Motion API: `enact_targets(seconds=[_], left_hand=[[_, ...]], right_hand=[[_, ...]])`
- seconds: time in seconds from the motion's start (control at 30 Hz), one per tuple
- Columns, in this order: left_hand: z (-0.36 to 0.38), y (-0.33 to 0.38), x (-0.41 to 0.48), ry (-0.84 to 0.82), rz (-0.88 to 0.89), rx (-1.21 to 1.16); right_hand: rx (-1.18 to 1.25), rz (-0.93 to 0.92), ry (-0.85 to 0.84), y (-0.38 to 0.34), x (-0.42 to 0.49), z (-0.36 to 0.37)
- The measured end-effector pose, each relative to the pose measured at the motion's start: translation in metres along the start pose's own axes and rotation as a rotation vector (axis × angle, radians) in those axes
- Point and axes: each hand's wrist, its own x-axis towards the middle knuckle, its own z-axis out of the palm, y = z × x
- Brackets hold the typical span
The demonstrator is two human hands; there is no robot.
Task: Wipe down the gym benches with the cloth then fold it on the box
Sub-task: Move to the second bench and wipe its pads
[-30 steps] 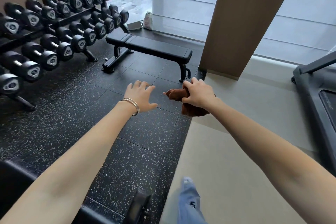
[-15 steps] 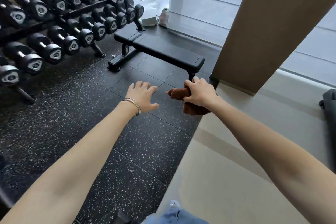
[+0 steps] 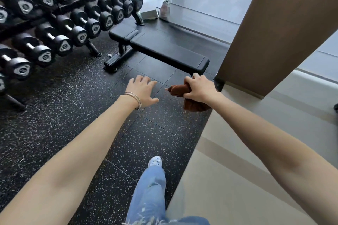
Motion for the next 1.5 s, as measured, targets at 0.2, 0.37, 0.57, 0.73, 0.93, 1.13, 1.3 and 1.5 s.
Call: enact_targets(seconds=[0.2,0.37,0.57,0.73,0.93,1.13,1.3,1.5], left_hand=[[-0.025,-0.048,0.102,0.019,0.055,0.002],[-0.042,-0.081,0.182,0.031,0.111,0.020],[-0.044,-0.104,0.250,0.033,0.156,0.014],[-0.037,-0.124,0.308,0.003,0.152,-0.003],[-0.039,-0.138,0.400,0.017,0.147,0.017],[-0.057,-0.150,0.510,0.004,0.134,0.050],[-0.063,-0.156,0.585,-0.007,0.132,0.050],[-0.048,-0.162,0.653,-0.086,0.165,0.062]], right_hand=[[0.035,0.049,0.032,0.010,0.099,-0.027],[0.050,0.089,0.049,0.011,0.174,-0.046],[0.042,0.105,0.020,0.020,0.241,-0.052],[0.028,0.099,0.006,0.039,0.299,-0.052],[0.014,0.086,0.000,0.075,0.390,-0.056],[0.025,0.084,-0.007,0.119,0.493,-0.076],[0.029,0.073,-0.018,0.152,0.558,-0.081],[0.070,0.127,-0.095,0.187,0.607,-0.058]])
